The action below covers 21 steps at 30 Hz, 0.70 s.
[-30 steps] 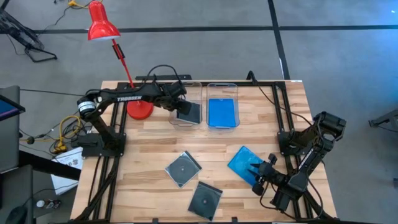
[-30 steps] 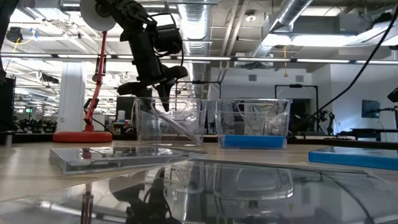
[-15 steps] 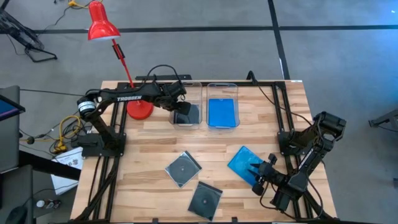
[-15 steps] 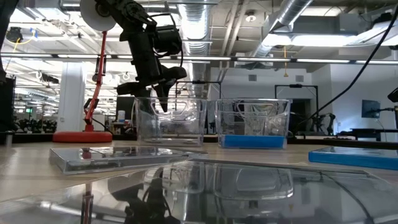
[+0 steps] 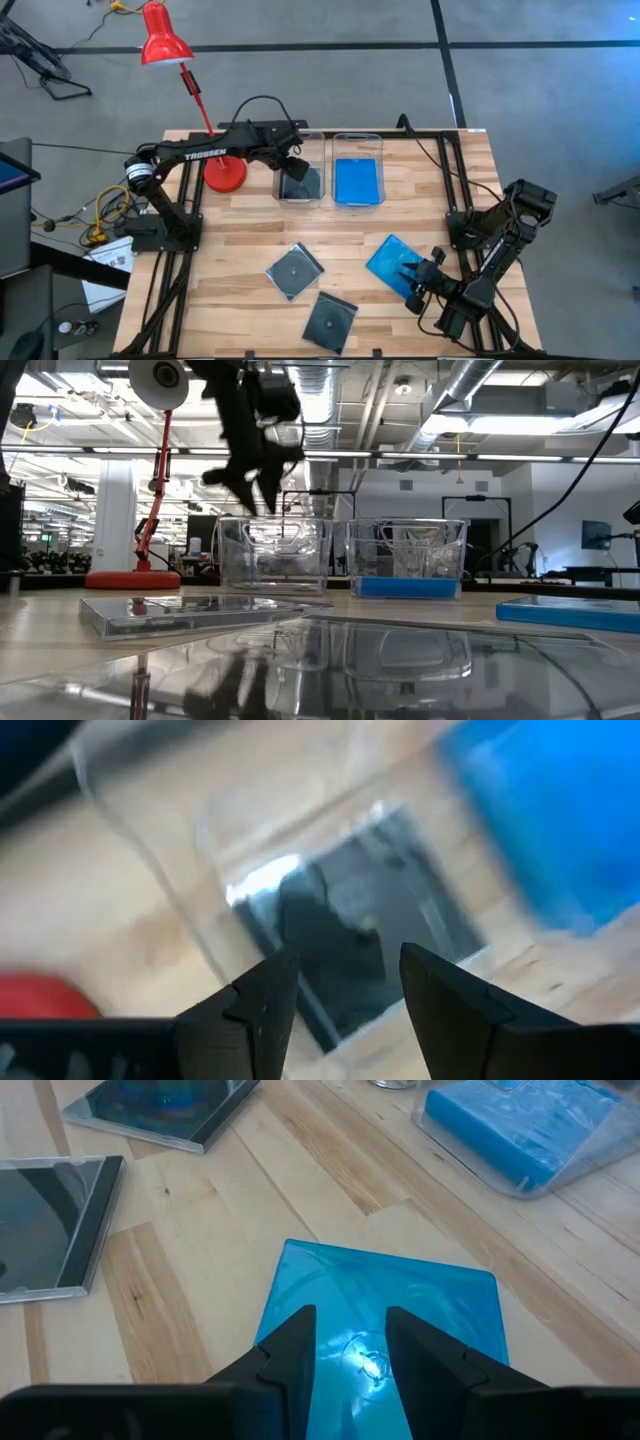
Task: Pick & place jewel cases by type
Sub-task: Put the top black cd case into the left transparent bin
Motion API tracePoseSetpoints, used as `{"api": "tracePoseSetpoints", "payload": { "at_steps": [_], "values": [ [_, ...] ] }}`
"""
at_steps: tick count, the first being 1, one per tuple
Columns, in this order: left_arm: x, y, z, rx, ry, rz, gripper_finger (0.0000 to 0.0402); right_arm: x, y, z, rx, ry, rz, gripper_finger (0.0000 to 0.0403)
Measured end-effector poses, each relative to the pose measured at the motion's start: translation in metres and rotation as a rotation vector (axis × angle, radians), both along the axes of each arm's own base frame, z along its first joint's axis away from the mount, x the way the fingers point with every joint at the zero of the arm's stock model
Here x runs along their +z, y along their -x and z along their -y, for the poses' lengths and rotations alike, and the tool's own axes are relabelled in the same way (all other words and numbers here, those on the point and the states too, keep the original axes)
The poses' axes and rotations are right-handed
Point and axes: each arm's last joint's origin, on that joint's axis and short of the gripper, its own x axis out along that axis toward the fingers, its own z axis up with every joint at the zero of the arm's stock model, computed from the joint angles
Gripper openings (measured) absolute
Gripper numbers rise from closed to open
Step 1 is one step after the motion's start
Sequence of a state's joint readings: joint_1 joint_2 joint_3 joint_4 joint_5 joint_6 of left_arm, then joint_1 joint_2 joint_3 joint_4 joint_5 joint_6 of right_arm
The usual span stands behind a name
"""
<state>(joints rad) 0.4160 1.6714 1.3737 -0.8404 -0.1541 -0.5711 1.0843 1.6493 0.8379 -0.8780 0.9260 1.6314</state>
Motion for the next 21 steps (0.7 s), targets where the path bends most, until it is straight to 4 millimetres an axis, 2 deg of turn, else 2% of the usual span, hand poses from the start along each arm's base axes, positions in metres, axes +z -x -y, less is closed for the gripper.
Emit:
{"api": "tracePoseSetpoints", "payload": {
  "at_steps": [3,6,10,13,15,17,21],
  "values": [
    [0.029,-0.011,0.012,-0.088,-0.11,0.005,0.0171,0.0,0.0,0.0,0.0,0.0,0.0,0.0118],
    [0.058,-0.023,0.034,-0.205,-0.217,0.029,0.0171,0.0,0.0,0.0,0.0,0.001,0.004,0.0118],
    [0.086,-0.034,0.08,-0.495,-0.312,0.032,0.0171,0.0,0.0,0.0,0.001,-0.002,0.005,0.0118],
    [0.091,-0.033,0.121,-0.749,-0.325,-0.018,0.0171,0.0,-0.001,-0.001,0.008,0.003,0.024,0.0118],
    [0.088,-0.029,0.144,-0.848,-0.314,-0.072,0.0171,0.001,-0.002,-0.002,0.019,0.013,0.035,0.0118],
    [0.085,-0.022,0.164,-0.909,-0.293,-0.127,0.0171,0.001,-0.003,-0.002,0.024,0.015,0.049,0.0118],
    [0.082,-0.011,0.196,-0.922,-0.308,-0.2,0.0171,0.001,-0.006,-0.001,0.009,0.003,0.047,0.0118]
  ]
}}
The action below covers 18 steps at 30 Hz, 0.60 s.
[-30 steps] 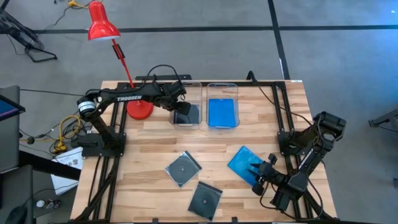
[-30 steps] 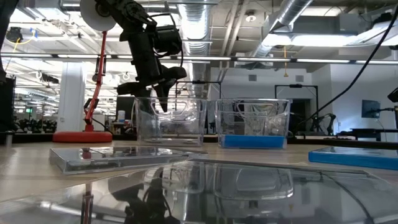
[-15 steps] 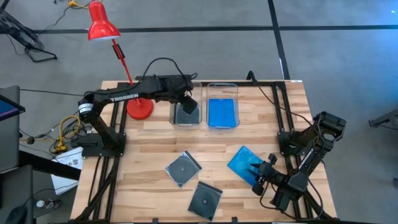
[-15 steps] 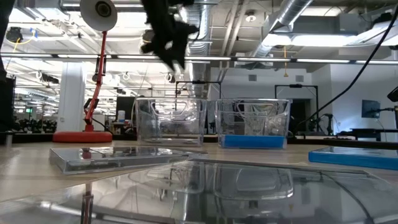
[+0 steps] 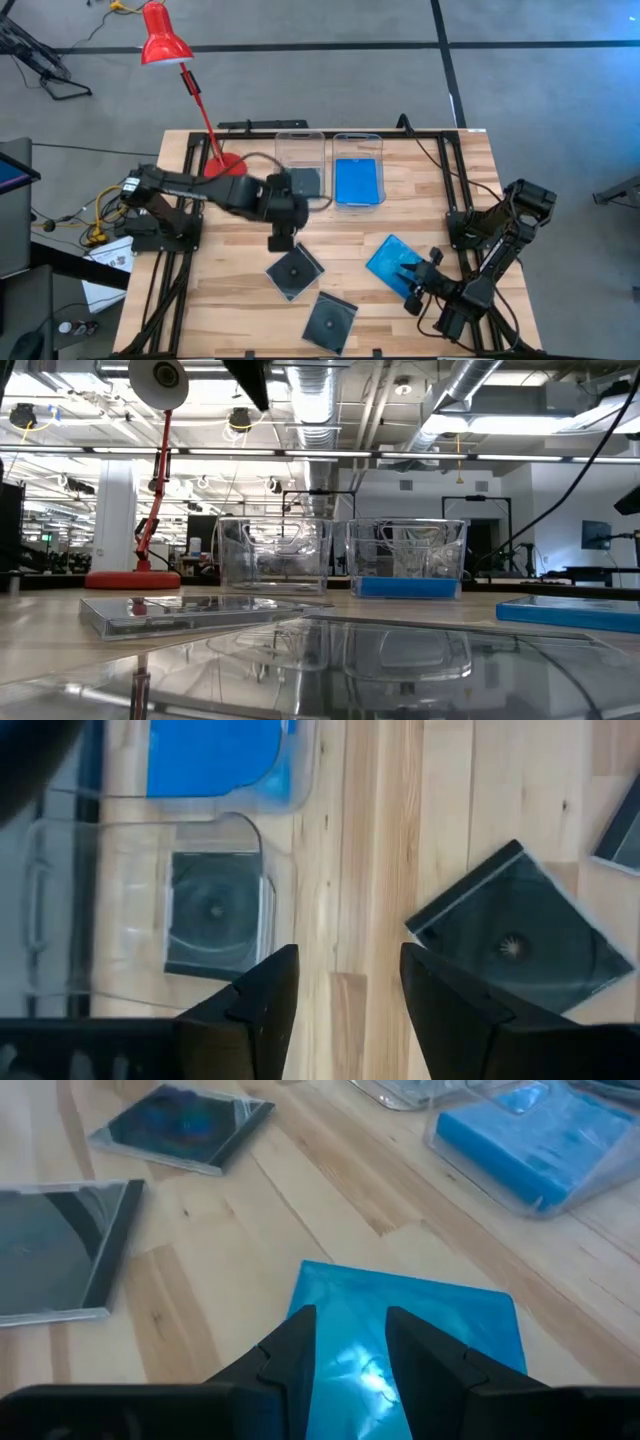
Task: Pick & place jewel cases by type
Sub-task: Put the top black cd case into the left transparent bin
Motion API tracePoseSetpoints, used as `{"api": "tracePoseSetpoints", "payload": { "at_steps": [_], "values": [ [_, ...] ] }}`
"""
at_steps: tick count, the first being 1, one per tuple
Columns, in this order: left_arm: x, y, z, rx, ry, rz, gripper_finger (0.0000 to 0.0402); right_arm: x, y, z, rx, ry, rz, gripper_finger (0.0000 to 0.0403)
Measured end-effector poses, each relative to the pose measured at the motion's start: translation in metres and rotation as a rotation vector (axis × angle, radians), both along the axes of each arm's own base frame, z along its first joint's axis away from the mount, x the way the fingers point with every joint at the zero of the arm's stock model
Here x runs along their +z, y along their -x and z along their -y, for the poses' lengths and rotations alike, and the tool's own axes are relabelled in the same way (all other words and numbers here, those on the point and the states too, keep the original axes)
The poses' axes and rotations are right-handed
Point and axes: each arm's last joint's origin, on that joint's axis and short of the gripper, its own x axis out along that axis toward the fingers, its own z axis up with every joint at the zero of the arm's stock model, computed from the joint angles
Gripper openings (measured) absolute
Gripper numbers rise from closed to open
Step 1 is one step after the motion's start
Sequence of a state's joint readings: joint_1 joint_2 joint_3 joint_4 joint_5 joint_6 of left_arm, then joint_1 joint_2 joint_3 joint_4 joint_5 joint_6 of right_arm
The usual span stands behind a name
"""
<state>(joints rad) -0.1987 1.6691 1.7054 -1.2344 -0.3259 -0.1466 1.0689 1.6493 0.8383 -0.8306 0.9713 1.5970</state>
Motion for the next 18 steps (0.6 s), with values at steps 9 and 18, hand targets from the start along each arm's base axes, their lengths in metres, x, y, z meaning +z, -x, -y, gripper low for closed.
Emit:
{"api": "tracePoseSetpoints", "payload": {
  "at_steps": [9,18],
  "values": [
    [-0.015,0.017,0.068,-0.013,-0.245,0.134,0.0171,-0.003,-0.007,0.019,-0.179,-0.071,-0.189,0.0118],
    [-0.059,0.041,0.101,0.066,-0.447,0.252,0.0171,0.0,-0.004,0.043,-0.437,-0.055,-0.313,0.0118]
  ]
}}
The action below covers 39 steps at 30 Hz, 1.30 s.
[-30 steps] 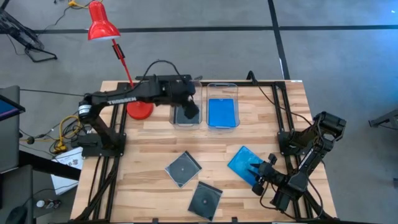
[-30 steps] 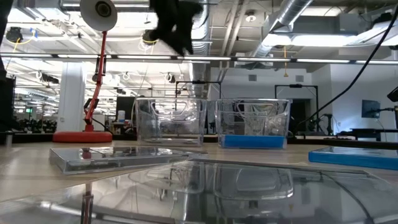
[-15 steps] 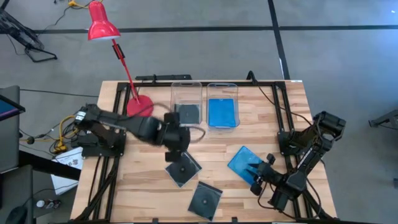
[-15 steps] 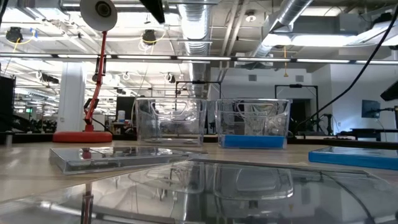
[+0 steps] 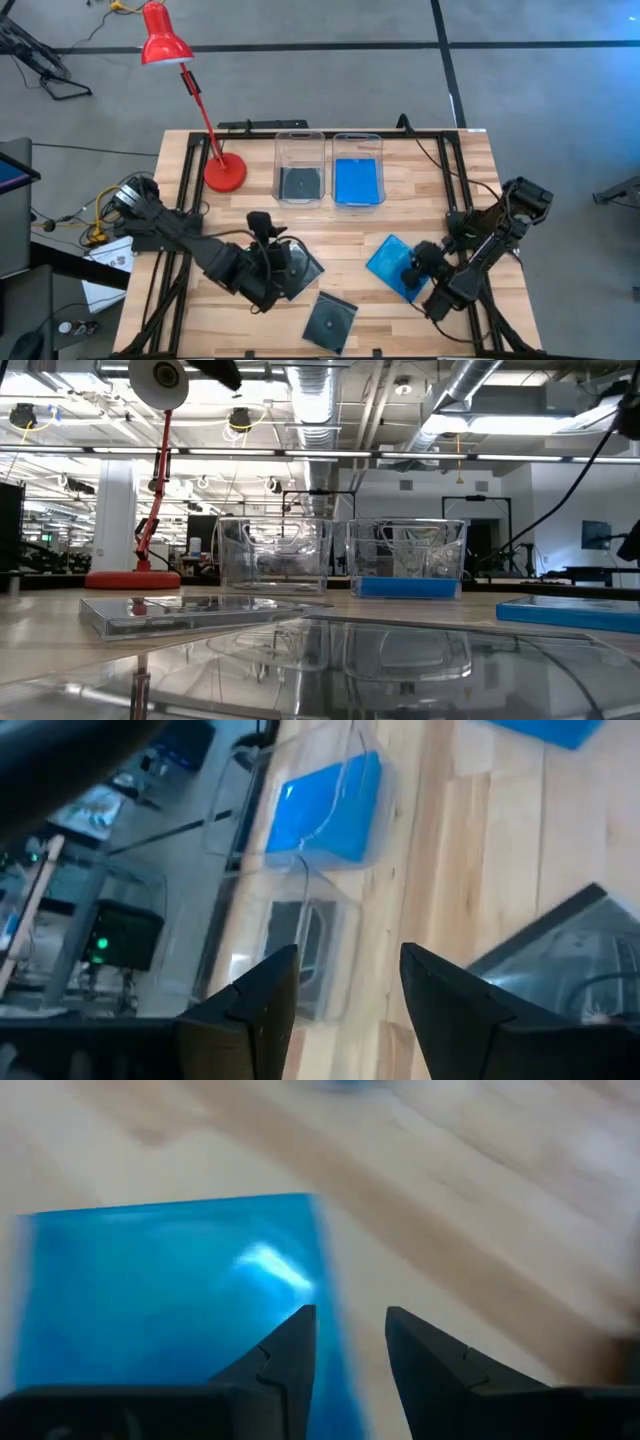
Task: Pick & place jewel cases by type
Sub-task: Put the top black cd case into the left transparent bin
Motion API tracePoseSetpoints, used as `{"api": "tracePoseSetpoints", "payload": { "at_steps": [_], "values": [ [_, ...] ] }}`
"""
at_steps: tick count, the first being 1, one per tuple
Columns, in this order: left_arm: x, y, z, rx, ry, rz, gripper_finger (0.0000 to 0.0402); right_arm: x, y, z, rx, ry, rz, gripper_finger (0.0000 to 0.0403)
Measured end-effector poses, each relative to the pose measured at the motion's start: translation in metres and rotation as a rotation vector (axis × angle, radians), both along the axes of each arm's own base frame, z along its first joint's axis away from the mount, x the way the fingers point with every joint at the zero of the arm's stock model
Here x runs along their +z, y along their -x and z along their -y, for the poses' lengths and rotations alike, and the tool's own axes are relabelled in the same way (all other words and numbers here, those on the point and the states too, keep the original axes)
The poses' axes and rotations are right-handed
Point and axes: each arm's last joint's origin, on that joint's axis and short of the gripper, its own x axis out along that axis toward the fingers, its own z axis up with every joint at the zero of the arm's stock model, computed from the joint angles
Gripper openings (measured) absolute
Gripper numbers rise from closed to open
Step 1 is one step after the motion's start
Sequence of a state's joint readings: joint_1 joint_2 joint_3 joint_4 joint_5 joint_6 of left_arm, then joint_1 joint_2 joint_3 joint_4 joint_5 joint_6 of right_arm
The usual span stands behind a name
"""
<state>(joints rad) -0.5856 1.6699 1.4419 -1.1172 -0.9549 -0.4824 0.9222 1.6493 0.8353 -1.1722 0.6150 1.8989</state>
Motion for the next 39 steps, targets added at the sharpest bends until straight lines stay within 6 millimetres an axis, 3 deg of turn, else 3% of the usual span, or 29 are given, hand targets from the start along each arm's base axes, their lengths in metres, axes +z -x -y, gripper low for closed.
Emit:
{"api": "tracePoseSetpoints", "payload": {
  "at_steps": [5,18,31,39],
  "values": [
    [-0.011,0.007,0.005,0.035,0.04,0.03,0.0171,0.0,-0.012,0.016,-0.105,-0.03,-0.132,0.0118],
    [-0.011,0.021,0.033,-0.006,0.125,0.118,0.0171,-0.007,-0.043,0.038,-0.04,-0.214,-0.331,0.0118],
    [-0.012,0.025,0.039,0.011,0.204,0.129,0.0171,-0.005,-0.063,0.02,0.284,-0.281,-0.277,0.0118],
    [-0.011,0.025,0.038,0.016,0.187,0.152,0.0171,0.01,-0.072,0.001,0.541,-0.117,-0.211,0.0118]
  ]
}}
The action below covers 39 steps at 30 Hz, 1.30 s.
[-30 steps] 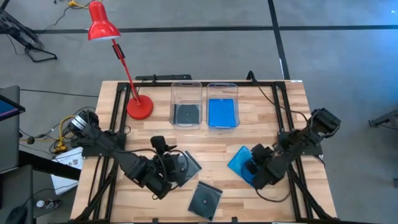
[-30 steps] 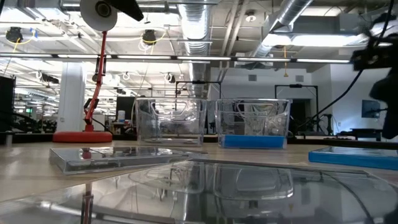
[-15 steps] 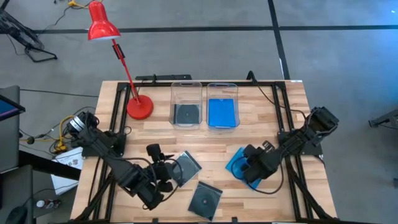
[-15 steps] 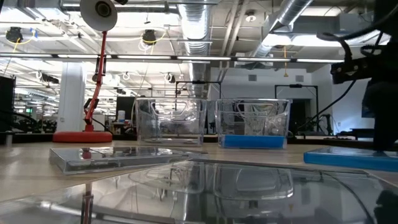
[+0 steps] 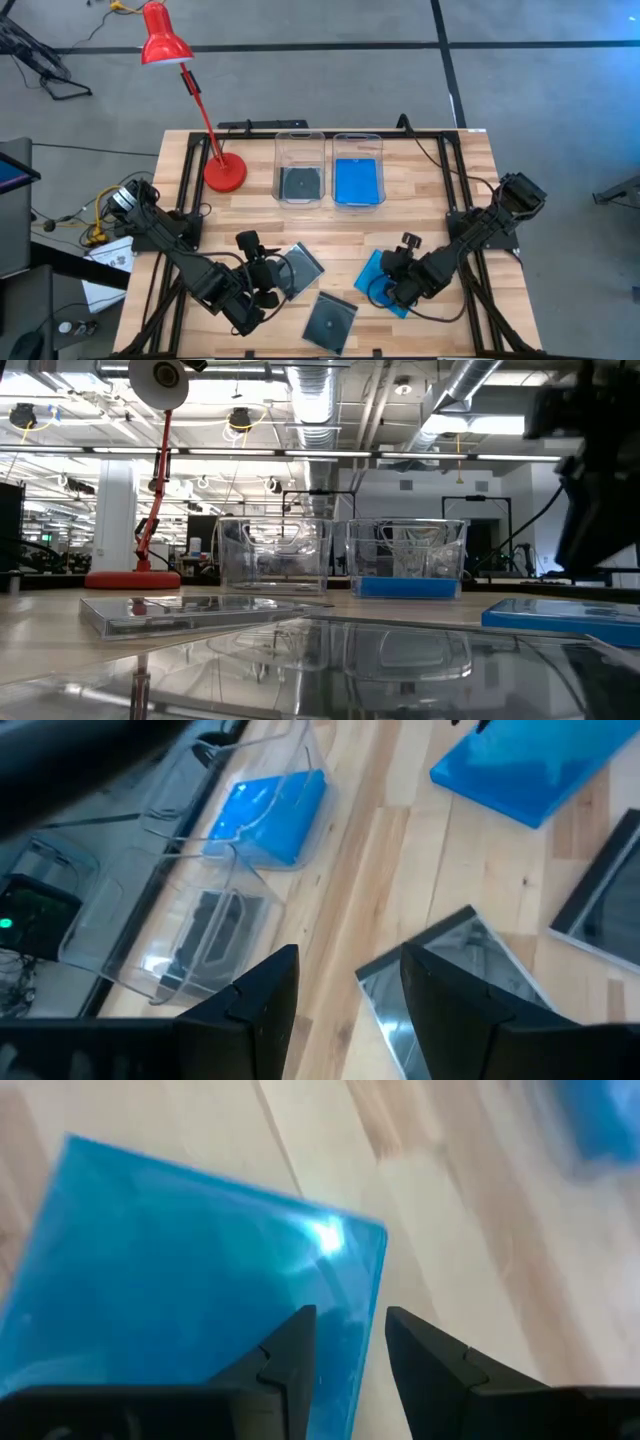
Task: Pick & place jewel cases by type
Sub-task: Put the top black cd case into the left transparent bin
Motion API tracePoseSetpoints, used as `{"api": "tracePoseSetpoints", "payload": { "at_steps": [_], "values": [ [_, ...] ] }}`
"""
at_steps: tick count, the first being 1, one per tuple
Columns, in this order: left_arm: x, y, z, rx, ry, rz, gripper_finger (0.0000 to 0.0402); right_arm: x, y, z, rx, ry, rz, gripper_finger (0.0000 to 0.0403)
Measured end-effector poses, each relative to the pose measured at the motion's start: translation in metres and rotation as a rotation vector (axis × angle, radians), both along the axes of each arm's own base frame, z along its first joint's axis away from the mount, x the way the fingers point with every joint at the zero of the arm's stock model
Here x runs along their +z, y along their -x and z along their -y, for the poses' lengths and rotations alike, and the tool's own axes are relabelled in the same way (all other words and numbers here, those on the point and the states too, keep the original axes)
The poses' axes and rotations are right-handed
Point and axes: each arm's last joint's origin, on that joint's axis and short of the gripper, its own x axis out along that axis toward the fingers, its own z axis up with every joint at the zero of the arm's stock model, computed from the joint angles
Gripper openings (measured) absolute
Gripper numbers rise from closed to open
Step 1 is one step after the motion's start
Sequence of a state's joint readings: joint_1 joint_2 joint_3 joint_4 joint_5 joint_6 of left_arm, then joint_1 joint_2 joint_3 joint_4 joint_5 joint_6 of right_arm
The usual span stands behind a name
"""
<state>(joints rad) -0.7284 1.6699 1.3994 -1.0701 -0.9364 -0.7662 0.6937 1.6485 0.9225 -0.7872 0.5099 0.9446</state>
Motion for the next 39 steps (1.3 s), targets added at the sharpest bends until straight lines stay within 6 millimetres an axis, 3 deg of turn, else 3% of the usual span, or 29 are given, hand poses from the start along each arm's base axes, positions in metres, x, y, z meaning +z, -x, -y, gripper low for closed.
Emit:
{"api": "tracePoseSetpoints", "payload": {
  "at_steps": [4,9,14,22,30,39],
  "values": [
    [0.001,-0.001,0.001,0.011,0.003,0.035,0.0171,0.009,0.0,-0.006,-0.016,0.008,0.016,0.0118],
    [0.0,-0.004,0.004,-0.022,0.033,0.021,0.0171,0.021,0.006,-0.031,0.053,-0.048,0.078,0.0118],
    [-0.019,-0.003,0.004,-0.047,0.098,-0.04,0.017,0.027,0.007,-0.058,0.177,-0.083,0.259,0.0118],
    [-0.05,-0.008,-0.005,-0.034,0.206,-0.067,0.0144,0.04,-0.004,-0.084,0.324,-0.127,0.503,0.0118],
    [-0.071,-0.012,-0.016,-0.042,0.228,-0.088,0.0133,0.018,-0.02,-0.101,0.412,-0.187,0.522,0.0118],
    [-0.069,-0.024,-0.008,-0.178,0.337,-0.045,0.0132,-0.019,-0.032,-0.113,0.42,-0.32,0.459,0.0118]
  ]
}}
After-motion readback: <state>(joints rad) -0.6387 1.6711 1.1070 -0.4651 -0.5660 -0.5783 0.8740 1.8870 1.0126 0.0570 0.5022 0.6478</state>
